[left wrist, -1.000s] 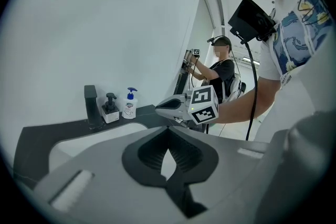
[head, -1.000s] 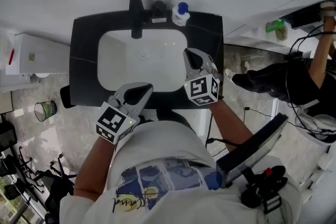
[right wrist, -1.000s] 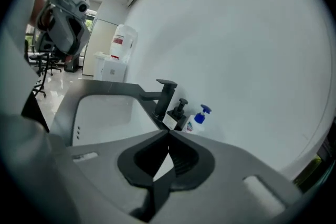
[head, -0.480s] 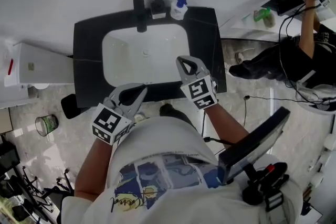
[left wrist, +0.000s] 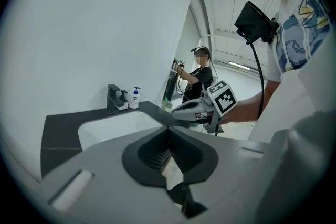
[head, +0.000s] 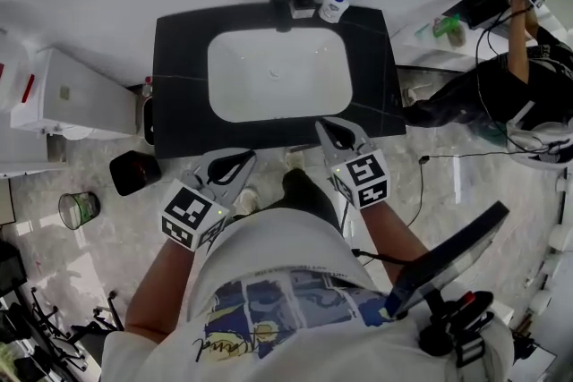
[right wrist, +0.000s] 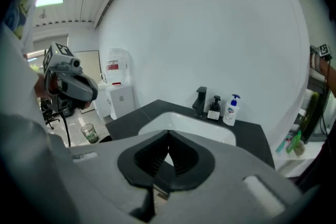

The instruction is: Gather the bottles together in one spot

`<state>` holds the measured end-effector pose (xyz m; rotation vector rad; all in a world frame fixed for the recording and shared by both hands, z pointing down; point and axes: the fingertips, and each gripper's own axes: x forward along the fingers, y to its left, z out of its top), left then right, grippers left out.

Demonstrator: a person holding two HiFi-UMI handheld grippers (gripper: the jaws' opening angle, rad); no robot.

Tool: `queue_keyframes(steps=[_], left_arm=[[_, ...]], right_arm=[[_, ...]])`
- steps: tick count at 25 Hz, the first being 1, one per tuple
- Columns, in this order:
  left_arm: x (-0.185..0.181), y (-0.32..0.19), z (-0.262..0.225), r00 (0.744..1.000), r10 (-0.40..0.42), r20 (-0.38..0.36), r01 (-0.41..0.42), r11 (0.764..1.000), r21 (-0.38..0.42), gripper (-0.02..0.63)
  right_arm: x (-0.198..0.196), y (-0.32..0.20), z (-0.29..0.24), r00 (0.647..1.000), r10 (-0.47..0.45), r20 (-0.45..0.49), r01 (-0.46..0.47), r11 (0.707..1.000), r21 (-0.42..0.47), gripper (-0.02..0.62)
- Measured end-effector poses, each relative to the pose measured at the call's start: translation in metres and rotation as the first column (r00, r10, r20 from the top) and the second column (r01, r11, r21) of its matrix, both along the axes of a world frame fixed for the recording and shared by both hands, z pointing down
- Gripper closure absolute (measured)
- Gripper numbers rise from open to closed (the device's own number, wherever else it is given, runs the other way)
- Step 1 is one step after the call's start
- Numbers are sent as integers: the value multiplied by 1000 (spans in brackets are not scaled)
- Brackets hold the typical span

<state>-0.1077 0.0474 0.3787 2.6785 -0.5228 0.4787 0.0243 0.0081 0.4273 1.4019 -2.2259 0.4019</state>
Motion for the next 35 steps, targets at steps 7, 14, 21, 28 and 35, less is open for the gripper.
queue_keyframes(steps=[7,14,21,28,35], left_arm=[[-22,47,5,998,62,-6,-62,998,0,604],[-7,87,3,996,92,7,-92,996,14,604],[35,132,-6,995,95,0,-95,995,24,604],[73,185,-5,996,85,15,-85,996,13,604],[97,234,-1,998,56,33,-56,998,6,603]], right_arm=[[-46,58,-21,998,-28,57,26,999,25,595],[-47,99,-39,995,-62,81,58,997,57,597],[-24,150,-47,988,-114,104,106,991,82,597],[1,201,-53,979,-156,130,144,984,103,597],[22,244,-54,970,-193,146,177,978,114,597]])
